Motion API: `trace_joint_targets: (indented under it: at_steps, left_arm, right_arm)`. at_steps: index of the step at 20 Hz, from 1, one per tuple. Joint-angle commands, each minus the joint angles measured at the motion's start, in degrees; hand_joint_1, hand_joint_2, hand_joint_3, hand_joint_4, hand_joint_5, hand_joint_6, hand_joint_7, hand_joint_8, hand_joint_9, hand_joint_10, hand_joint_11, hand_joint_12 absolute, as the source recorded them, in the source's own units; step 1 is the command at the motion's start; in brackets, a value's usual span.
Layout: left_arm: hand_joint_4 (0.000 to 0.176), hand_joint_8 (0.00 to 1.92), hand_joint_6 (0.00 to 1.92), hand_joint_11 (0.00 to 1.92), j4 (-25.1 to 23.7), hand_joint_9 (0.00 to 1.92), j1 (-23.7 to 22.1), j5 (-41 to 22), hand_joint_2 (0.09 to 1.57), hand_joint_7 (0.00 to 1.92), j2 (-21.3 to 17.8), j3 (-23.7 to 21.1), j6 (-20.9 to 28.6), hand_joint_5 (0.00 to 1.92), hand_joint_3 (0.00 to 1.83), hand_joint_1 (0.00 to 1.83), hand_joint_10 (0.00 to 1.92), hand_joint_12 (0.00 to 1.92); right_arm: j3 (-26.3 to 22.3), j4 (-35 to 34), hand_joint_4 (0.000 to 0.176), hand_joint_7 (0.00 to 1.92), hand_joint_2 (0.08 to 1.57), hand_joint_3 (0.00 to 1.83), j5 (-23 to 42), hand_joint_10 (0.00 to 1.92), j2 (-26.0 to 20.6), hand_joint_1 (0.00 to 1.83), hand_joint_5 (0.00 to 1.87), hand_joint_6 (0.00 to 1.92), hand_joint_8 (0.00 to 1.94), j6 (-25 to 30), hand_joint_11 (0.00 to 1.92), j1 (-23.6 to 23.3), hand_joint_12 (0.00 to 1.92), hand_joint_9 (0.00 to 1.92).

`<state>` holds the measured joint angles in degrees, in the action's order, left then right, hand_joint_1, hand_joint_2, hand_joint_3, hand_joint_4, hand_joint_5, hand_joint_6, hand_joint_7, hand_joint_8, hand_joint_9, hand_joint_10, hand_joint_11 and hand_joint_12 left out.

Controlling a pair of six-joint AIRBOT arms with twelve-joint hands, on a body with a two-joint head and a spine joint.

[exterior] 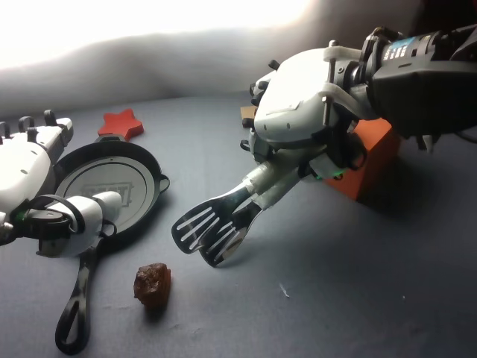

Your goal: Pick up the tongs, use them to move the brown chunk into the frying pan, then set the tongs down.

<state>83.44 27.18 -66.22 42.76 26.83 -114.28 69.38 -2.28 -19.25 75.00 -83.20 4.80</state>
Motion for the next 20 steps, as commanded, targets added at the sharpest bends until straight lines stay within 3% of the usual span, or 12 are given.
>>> trace_joint_targets:
  at_steps: [1, 7, 12, 15, 17, 20]
  left_arm:
    - [0.021, 0.0, 0.01, 0.0, -4.19, 0.08, -0.7, -3.9, 1.32, 0.08, -0.08, -0.14, -0.04, 0.02, 0.0, 0.27, 0.0, 0.29]
    - [0.024, 0.0, 0.0, 0.0, -3.18, 0.05, -0.65, -4.83, 1.32, 0.07, -0.08, -0.59, -0.03, 0.01, 0.0, 0.29, 0.0, 0.21]
    - [0.026, 0.0, 0.0, 0.0, -3.01, 0.06, -0.62, -4.92, 1.32, 0.06, -0.08, -0.66, 0.01, 0.0, 0.0, 0.24, 0.0, 0.26]
    - [0.02, 0.0, 0.01, 0.0, -3.01, 0.08, -0.61, -4.92, 1.31, 0.08, -0.08, -0.69, 0.08, 0.03, 0.0, 0.31, 0.01, 0.35]
    - [0.022, 0.0, 0.0, 0.0, -3.01, 0.05, -0.6, -4.92, 1.31, 0.06, -0.09, -0.73, 0.15, 0.02, 0.0, 0.29, 0.0, 0.25]
    - [0.021, 0.0, 0.0, 0.0, -2.85, 0.05, -0.59, -4.92, 1.32, 0.06, -0.09, -0.75, 0.21, 0.01, 0.0, 0.25, 0.0, 0.29]
  right_arm:
    - [-0.19, 0.23, 0.0, 0.9, 1.17, 0.0, 5.36, 0.5, -0.22, 1.12, 0.71, 0.27, 0.0, -0.38, 0.2, -1.04, 1.51, 0.65]
    - [-0.67, 0.23, 0.0, 0.89, 1.17, 0.0, 5.21, 0.5, -0.31, 1.13, 0.7, 0.27, 0.0, -0.53, 0.18, -0.86, 1.5, 0.63]
    - [-1.0, 0.23, 0.0, 0.9, 1.17, 0.0, 5.14, 0.51, -0.45, 1.12, 0.71, 0.27, 0.01, -0.58, 0.19, -1.22, 1.5, 0.65]
    - [-2.25, 0.24, 0.0, 0.9, 1.17, 0.0, 5.12, 0.51, -1.31, 1.12, 0.71, 0.28, 0.01, -0.58, 0.18, -1.5, 1.51, 0.64]
    - [-2.78, 0.24, 0.0, 0.88, 1.18, 0.0, 4.93, 0.5, -1.74, 1.1, 0.71, 0.28, 0.0, -0.6, 0.17, -1.52, 1.5, 0.63]
    - [-3.06, 0.24, 0.0, 0.86, 1.2, 0.01, 4.78, 0.51, -2.13, 1.05, 0.66, 0.29, 0.0, -0.65, 0.16, -1.63, 1.5, 0.61]
